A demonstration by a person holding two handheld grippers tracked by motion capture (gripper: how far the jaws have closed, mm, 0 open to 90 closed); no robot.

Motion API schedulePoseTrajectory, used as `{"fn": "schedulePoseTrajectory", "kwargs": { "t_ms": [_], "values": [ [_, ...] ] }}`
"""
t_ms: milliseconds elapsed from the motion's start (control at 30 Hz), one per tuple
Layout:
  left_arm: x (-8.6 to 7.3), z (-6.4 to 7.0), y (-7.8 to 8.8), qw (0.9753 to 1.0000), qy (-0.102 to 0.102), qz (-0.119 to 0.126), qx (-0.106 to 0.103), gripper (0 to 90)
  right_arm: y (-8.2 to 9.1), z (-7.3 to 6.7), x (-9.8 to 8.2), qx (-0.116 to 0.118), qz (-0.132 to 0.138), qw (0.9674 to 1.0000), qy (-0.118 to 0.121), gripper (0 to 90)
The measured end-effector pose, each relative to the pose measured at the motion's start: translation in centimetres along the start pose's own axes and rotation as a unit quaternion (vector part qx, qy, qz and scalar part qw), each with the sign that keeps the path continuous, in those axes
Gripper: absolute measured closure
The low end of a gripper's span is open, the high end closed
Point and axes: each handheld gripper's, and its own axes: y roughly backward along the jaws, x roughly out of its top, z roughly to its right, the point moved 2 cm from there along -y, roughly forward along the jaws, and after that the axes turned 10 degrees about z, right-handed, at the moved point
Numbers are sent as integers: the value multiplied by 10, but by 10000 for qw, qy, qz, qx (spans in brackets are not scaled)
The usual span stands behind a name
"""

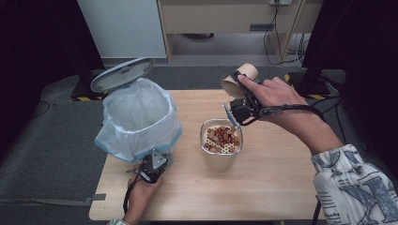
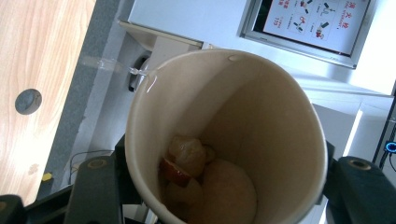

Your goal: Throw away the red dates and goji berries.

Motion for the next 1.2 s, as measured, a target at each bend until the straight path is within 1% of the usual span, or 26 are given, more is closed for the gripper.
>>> {"fn": "schedulePoseTrajectory", "kwargs": {
  "t_ms": [133, 267, 433, 500, 533, 633, 667, 700, 767, 800, 833, 867, 900, 933, 967, 1067, 1133, 1200],
  "values": [
    [0, 0, 0, 10000, 0, 1, -3, 893, -1, -2, 1, 20, -11, 10000, 68, 377],
    [0, 0, 0, 10000, 0, -2, -2, 893, -1, -2, 0, 19, -24, 9999, 121, 381],
    [0, 0, 0, 10000, -2, -4, 1, 893, 1, -1, -2, 7, -68, 9999, 114, 382],
    [0, 0, 0, 10000, 0, -3, -3, 893, 0, -3, -2, -3, -85, 9999, 139, 383],
    [0, 0, 0, 10000, 2, -3, -2, 893, -2, -6, 0, 27, -105, 9997, 205, 383],
    [0, 0, 0, 10000, 5, 0, -6, 893, -7, -20, 7, 236, -93, 9976, 638, 384],
    [0, 0, 0, 10000, 6, 0, -5, 893, -7, -21, 9, 265, -97, 9969, 730, 384],
    [0, 0, 0, 10000, 7, 0, -6, 893, -8, -21, 8, 243, -111, 9973, 691, 384],
    [0, 0, 0, 10000, 8, 0, -7, 893, -7, -16, 6, 144, -114, 9984, 539, 385],
    [0, 0, 0, 10000, 5, 0, -7, 893, -7, -14, 6, 92, -130, 9986, 510, 385],
    [0, 0, 0, 10000, 6, 1, -9, 893, -8, -15, 7, 139, -117, 9983, 559, 386],
    [0, 0, 0, 10000, 11, 2, -10, 893, -9, -19, 10, 242, -92, 9974, 670, 385],
    [0, 0, 0, 10000, 10, 1, -11, 893, -10, -25, 14, 371, -81, 9957, 851, 386],
    [0, 0, 0, 10000, 8, -1, -12, 893, -11, -28, 15, 414, -65, 9955, 856, 385],
    [0, 0, 0, 10000, 8, 0, -11, 893, -11, -29, 15, 408, -67, 9958, 819, 386],
    [0, 0, 0, 10000, 7, 0, -9, 893, -13, -28, 11, 344, -119, 9971, 670, 385],
    [0, 0, 0, 10000, 9, 3, -13, 893, -13, -27, 10, 336, -118, 9969, 700, 386],
    [0, -1, 0, 10000, 17, 4, -15, 893, -11, -26, 10, 308, -108, 9973, 654, 385]
  ]
}}
